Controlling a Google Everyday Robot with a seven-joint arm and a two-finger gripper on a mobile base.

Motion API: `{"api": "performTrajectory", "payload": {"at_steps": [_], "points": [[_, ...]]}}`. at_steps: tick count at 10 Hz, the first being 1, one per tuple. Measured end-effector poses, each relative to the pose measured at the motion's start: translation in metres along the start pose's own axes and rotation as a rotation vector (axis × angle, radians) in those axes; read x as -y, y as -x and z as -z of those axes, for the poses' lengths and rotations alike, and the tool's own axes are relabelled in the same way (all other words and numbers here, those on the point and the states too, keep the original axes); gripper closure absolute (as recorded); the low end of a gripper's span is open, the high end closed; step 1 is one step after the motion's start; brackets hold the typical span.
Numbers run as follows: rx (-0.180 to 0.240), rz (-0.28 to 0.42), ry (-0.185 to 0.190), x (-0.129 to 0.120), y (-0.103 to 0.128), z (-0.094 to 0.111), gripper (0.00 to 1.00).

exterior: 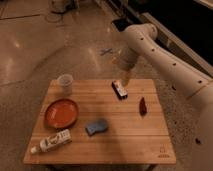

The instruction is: Place the ceramic cup in the ceramic bowl

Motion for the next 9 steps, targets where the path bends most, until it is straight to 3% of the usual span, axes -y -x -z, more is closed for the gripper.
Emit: {"api": "performTrajectory", "payload": {"at_steps": [5, 9], "points": [[-0.015, 0.170, 0.005, 0.081, 0.079, -0.046, 0.20], [-0.003, 0.243, 0.063, 0.116, 0.135, -0.093, 0.20]]}}
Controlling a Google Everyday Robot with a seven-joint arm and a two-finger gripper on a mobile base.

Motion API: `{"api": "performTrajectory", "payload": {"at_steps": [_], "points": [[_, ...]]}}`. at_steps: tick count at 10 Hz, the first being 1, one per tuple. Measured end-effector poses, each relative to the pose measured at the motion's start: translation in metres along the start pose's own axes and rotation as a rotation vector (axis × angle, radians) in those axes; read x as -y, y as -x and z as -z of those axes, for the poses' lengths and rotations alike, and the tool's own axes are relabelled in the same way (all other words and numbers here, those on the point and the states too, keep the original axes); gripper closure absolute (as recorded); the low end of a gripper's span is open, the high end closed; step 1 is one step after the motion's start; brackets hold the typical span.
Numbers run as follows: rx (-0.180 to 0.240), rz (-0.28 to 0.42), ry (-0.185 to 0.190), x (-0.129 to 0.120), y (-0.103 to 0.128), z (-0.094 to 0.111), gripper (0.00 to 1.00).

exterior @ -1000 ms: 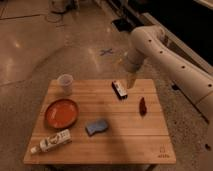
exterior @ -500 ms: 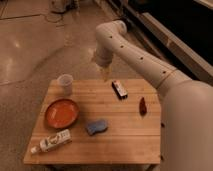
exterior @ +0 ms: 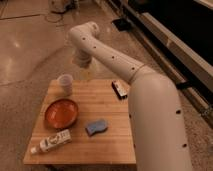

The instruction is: Place the ceramic cup in the ceramic bowl

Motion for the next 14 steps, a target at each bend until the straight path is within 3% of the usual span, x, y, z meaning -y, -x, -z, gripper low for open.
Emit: {"api": "performTrajectory", "payload": {"at_steps": [7, 10, 14], "points": [[-0.003, 0.010, 0.097, 0.039, 0.031, -0.080, 0.20], [-0.001, -0.011, 0.148, 0.038, 0.029, -0.117, 0.20], [0.020, -0.041, 0.179, 0.035, 0.027, -0.148, 0.22]]}}
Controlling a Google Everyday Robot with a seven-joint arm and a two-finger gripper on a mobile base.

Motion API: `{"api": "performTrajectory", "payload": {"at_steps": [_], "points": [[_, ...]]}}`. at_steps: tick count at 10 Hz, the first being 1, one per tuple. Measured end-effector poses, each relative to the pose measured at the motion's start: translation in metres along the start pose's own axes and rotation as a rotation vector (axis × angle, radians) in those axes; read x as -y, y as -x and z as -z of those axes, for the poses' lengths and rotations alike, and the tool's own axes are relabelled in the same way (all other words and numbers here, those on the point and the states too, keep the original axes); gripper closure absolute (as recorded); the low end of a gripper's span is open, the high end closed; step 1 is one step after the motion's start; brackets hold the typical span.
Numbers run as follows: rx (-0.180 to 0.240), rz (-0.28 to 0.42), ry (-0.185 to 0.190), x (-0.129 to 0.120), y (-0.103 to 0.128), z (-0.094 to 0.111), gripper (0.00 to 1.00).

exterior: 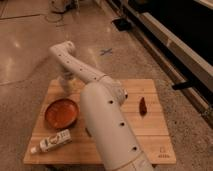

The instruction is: Place the ceramic cup in the ceramic bowl

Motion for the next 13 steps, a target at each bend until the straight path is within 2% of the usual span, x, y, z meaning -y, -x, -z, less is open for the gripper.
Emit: {"api": "performTrajectory", "payload": {"at_steps": [1, 4, 6, 7, 8, 9, 11, 13], "points": [[0.007, -0.004, 0.002, 0.001, 0.001, -0.004, 0.27], [0.029, -0.013, 0.004, 0.004, 0.004, -0.015, 0.59], [0.060, -0.034, -0.017, 0.005, 0.002, -0.011, 0.80], [0.075, -0.042, -0.034, 0.005, 0.000, -0.006, 0.88], [0.096, -0.054, -0.062, 0.006, -0.003, 0.005, 0.96], [0.128, -0.068, -0.117, 0.007, -0.010, 0.027, 1.00], [0.156, -0.074, -0.186, 0.002, -0.020, 0.056, 1.00], [0.179, -0.067, -0.267, -0.016, -0.033, 0.093, 1.00]]}}
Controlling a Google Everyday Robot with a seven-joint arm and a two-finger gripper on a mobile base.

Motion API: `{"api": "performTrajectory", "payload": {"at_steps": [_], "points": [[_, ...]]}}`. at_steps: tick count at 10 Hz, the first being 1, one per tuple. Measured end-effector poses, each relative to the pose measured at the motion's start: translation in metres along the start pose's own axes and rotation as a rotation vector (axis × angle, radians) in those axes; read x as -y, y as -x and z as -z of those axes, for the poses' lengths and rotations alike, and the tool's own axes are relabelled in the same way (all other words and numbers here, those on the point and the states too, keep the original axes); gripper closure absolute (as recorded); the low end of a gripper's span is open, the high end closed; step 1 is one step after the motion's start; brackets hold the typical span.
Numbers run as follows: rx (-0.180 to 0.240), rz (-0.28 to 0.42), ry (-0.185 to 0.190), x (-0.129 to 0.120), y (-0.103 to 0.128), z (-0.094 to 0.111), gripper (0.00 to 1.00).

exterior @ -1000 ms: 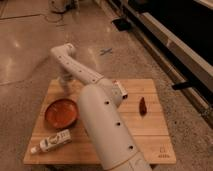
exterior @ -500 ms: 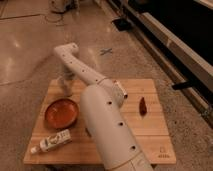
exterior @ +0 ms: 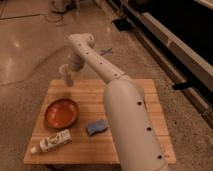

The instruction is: Place the ceramic cup in the ceramic bowl

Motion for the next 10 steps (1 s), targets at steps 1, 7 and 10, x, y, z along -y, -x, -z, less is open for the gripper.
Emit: {"api": "performTrajectory", "payload": {"at_steps": [1, 7, 10], "points": [[0.010, 0.014, -0.027, -0.011, 0.000, 0.019, 1.00], [-0.025, 0.240, -0.052, -0.116, 0.061, 0.045, 1.00], [-0.051, 0.350, -0.046, -0.144, 0.105, 0.032, 1.00]]}}
